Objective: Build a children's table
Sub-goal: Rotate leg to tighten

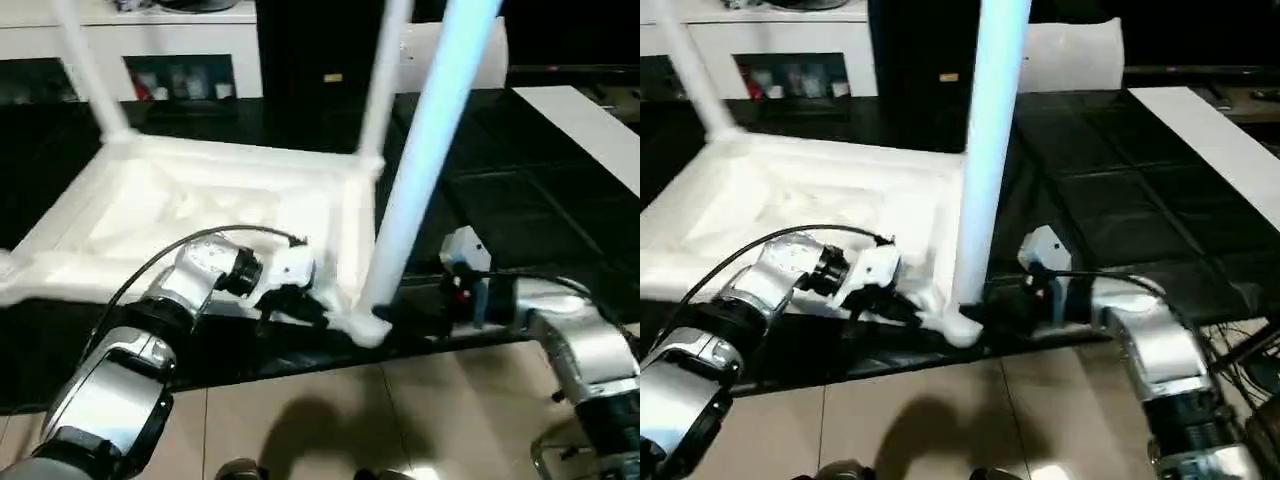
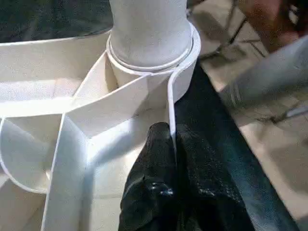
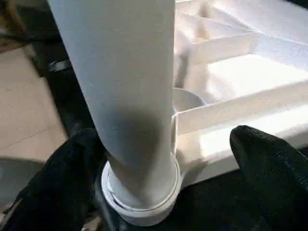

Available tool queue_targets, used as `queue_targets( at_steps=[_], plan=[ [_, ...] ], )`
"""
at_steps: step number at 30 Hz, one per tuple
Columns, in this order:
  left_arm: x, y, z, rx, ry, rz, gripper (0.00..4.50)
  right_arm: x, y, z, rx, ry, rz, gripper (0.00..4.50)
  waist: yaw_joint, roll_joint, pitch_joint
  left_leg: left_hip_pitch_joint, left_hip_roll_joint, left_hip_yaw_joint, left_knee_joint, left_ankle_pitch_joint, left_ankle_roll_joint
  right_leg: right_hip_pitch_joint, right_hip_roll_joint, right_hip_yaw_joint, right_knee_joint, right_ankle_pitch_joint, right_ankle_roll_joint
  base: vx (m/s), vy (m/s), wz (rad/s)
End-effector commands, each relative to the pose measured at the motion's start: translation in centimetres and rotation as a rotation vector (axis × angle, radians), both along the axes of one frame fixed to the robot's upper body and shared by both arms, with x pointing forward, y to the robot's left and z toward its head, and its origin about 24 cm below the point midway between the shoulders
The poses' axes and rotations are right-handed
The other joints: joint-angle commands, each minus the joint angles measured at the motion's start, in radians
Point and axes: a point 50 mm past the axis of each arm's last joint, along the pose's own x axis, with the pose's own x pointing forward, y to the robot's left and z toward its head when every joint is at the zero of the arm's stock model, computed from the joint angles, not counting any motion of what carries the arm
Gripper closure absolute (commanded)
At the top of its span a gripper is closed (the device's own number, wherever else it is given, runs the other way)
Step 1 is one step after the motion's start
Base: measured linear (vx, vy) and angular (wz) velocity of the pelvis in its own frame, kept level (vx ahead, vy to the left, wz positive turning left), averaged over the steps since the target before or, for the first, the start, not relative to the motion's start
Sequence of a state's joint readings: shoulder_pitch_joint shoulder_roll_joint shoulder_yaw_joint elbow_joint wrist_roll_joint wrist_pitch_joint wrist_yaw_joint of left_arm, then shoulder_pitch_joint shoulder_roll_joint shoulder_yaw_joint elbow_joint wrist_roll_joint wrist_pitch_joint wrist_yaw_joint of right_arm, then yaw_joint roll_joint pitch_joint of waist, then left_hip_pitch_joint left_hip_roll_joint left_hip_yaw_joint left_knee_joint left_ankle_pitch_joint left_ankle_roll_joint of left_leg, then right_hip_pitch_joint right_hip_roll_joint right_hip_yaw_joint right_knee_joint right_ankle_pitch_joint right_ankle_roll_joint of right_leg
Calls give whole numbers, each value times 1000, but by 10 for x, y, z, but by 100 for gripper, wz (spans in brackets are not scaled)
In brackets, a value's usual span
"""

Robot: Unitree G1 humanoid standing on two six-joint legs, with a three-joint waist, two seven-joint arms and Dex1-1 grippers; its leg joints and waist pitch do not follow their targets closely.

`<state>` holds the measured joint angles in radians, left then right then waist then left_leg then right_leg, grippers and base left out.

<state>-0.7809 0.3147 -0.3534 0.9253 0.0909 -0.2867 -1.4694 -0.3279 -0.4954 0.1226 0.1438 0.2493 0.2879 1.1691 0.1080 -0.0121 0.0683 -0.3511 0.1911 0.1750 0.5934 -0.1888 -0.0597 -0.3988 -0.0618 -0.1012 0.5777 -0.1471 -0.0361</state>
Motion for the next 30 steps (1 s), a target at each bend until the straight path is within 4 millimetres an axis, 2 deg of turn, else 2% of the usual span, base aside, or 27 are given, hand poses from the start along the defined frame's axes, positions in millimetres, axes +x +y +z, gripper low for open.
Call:
queue_targets(
  at_steps=[1,7,16,24,30],
  plan=[
    [-5,-11,2,35,-16,-129,450,1,0,6,-9,-5,85,3,-2,-6,-80,8,47,-7,-62,-164,69,58,-94,57,-71,-340,-157,0,0,0],
    [-6,-14,3,44,-15,-170,450,1,4,7,-11,19,160,3,4,-6,-80,8,48,-8,-62,-159,67,57,-92,56,-71,-350,-151,0,0,0],
    [-8,-14,2,54,-15,-197,450,6,12,6,20,59,228,89,6,-5,-83,7,48,-8,-61,-147,67,57,-92,54,-68,-329,-160,0,0,0],
    [-8,-10,1,66,-15,-194,450,6,13,6,32,86,266,150,7,-7,-81,7,47,-8,-61,-150,65,57,-93,54,-70,-353,-149,0,0,0],
    [-7,-9,1,69,-13,-185,450,5,15,5,44,103,282,208,8,-7,-82,7,48,-8,-62,-146,65,57,-92,54,-68,-340,-154,0,0,0]
  ],
)
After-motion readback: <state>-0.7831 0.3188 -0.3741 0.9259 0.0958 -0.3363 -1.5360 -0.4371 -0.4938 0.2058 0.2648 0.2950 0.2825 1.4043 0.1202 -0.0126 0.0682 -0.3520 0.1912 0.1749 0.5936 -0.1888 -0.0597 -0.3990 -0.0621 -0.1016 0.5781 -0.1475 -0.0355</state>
